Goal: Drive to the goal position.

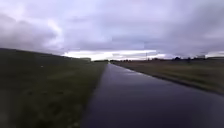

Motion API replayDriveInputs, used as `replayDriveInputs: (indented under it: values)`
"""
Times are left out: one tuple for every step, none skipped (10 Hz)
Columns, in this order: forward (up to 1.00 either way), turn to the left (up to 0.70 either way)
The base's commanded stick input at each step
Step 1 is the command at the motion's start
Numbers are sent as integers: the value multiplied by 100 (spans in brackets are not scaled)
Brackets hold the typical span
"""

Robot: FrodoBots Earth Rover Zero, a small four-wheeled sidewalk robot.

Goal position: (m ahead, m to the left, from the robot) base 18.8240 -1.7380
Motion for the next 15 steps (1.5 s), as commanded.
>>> replayDriveInputs:
  values:
    - [70, 0]
    - [70, 0]
    - [70, 0]
    - [70, 0]
    - [70, 0]
    - [70, 0]
    - [70, 0]
    - [70, 0]
    - [70, 0]
    - [70, 0]
    - [70, 0]
    - [70, 0]
    - [70, 0]
    - [70, 0]
    - [70, 0]
